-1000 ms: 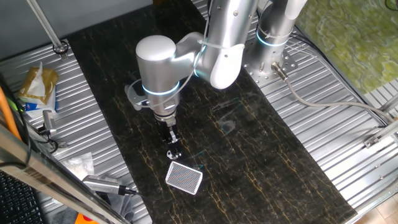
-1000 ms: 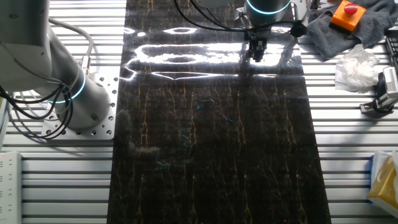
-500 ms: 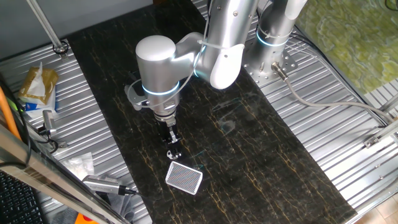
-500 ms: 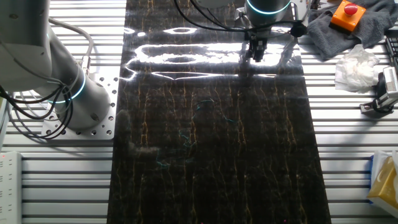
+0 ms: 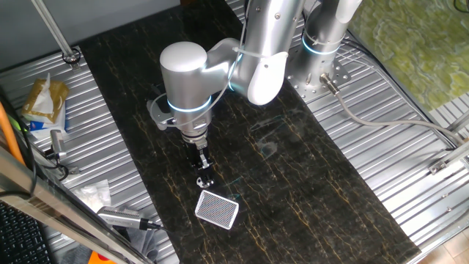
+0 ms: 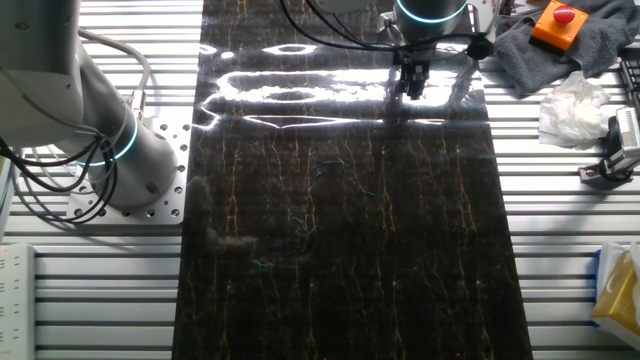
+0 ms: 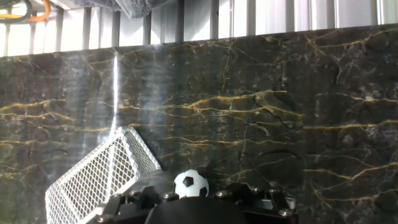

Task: Push the soccer ball into the goal

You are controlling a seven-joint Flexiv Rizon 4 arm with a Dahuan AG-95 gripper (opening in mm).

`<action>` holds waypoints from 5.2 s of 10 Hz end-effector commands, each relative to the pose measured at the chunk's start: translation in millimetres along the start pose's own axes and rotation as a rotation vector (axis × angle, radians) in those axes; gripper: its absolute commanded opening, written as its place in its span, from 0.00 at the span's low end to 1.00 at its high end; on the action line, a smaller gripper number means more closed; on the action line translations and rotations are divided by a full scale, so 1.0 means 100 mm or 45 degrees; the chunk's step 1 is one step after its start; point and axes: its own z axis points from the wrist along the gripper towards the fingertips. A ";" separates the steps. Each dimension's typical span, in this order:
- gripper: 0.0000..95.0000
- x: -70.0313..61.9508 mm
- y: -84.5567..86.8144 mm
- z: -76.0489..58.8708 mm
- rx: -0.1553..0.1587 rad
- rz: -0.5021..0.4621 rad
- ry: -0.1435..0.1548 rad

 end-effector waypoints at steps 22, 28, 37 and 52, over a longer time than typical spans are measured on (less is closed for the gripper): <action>1.00 0.23 0.25 0.20 -0.215 -0.110 0.098; 1.00 0.16 0.56 0.14 -0.210 -0.055 0.097; 0.80 -0.07 0.60 -0.03 -0.141 -0.159 0.101; 1.00 -0.55 0.62 0.11 -0.245 -0.103 0.063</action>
